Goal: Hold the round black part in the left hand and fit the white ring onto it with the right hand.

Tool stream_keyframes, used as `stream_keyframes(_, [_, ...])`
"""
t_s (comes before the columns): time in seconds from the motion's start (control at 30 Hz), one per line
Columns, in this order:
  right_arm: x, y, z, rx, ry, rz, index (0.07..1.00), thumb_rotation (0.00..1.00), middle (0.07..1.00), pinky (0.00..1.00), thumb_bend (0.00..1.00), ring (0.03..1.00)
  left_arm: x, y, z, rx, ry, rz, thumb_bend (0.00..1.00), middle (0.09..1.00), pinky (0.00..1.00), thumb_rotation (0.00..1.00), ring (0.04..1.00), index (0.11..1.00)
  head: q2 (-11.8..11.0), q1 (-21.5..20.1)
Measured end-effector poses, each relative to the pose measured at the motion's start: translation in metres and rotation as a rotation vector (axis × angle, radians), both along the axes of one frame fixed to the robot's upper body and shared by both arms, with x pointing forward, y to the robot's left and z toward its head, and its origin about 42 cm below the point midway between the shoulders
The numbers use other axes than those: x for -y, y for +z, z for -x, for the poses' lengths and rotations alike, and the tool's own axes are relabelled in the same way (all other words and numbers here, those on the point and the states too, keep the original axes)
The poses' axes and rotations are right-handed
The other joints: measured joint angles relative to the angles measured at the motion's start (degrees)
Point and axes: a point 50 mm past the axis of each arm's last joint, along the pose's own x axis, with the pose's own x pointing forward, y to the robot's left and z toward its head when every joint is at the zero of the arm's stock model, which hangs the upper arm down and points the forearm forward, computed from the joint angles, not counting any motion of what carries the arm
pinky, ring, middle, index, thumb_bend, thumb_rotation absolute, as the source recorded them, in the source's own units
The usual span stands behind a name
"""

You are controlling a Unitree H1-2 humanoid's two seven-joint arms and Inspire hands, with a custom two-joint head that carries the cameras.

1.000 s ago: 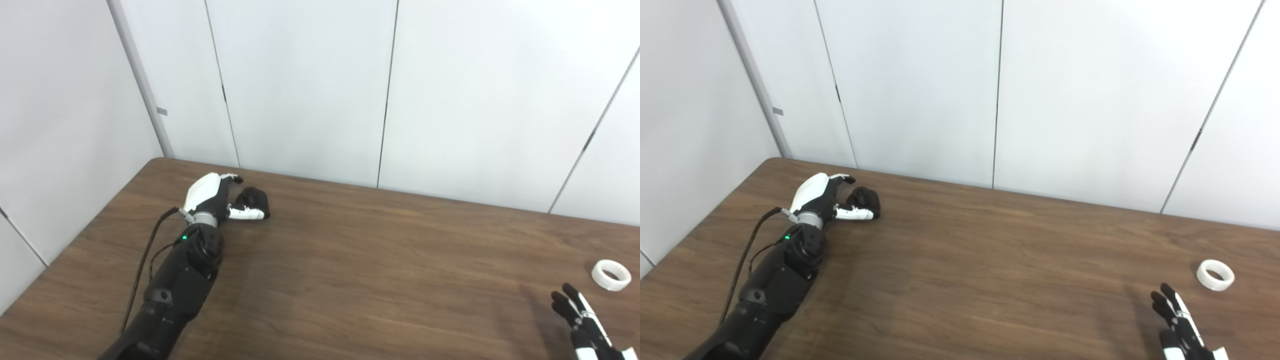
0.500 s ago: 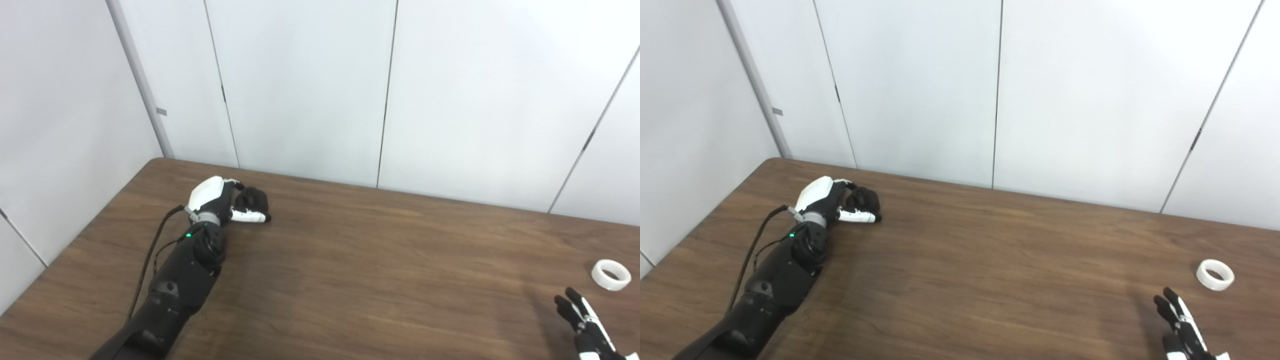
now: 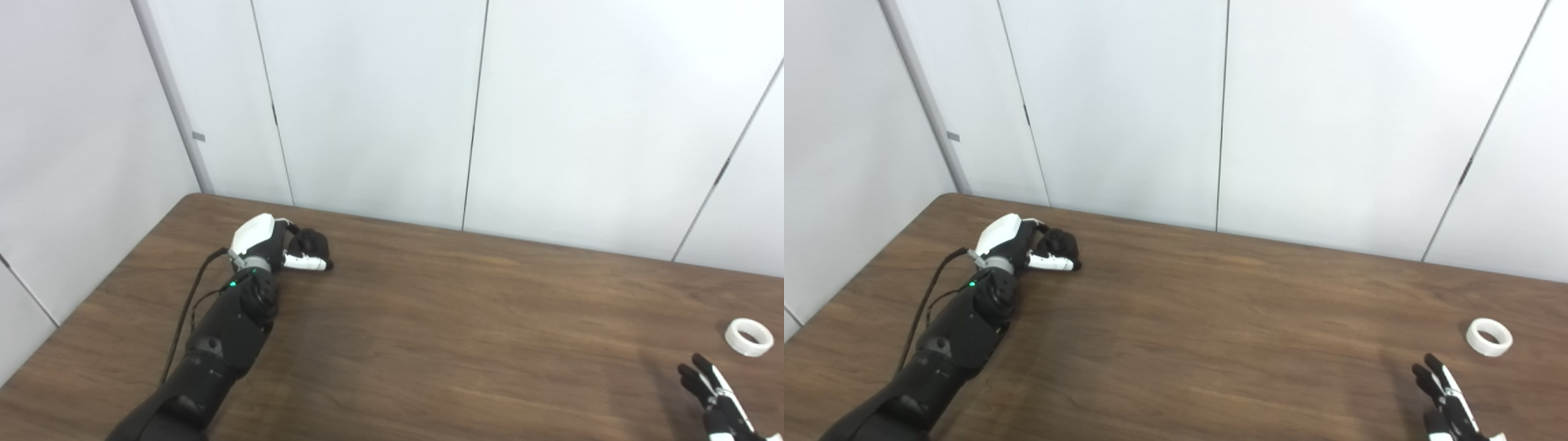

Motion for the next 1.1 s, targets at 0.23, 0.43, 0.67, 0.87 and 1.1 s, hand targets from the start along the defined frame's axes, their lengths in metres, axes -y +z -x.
stream_keyframes(0.23, [0.0,-0.0002,0.0006,-0.002,-0.001,0.0,0.935,1.0,0.904,0.99,0.52,0.915,0.0001,0.0007,-0.0001,0.008,0.003,0.001,0.92,0.904,1.0,0.27,0.979,0.707,0.4,0.3])
stream_keyframes(0.43, [0.0,-0.0002,0.0011,-0.004,-0.002,-0.003,0.936,1.0,0.908,0.99,0.52,0.916,0.0,0.0016,-0.0001,0.016,0.004,0.001,0.9,0.887,1.0,0.23,0.97,0.659,0.4,0.3])
stream_keyframes(0.67, [0.0005,-0.0002,0.0014,-0.006,-0.004,-0.006,0.937,1.0,0.908,1.0,0.54,0.92,-0.0019,0.0026,0.0001,0.042,0.001,0.036,0.53,0.816,1.0,0.05,0.942,0.483,0.5,0.7])
stream_keyframes(0.87, [0.0007,-0.0002,0.0016,-0.007,-0.005,-0.009,0.939,1.0,0.909,0.99,0.53,0.923,-0.0007,0.0008,0.0017,0.043,-0.008,0.025,0.52,0.793,1.0,0.05,0.934,0.482,0.7,0.9])
stream_keyframes(1.1, [0.0009,-0.0002,0.0019,-0.007,-0.005,-0.009,0.939,1.0,0.911,0.98,0.52,0.918,0.0025,0.0019,0.0056,0.045,-0.045,-0.059,0.52,0.768,1.0,0.05,0.911,0.483,1.0,0.9])
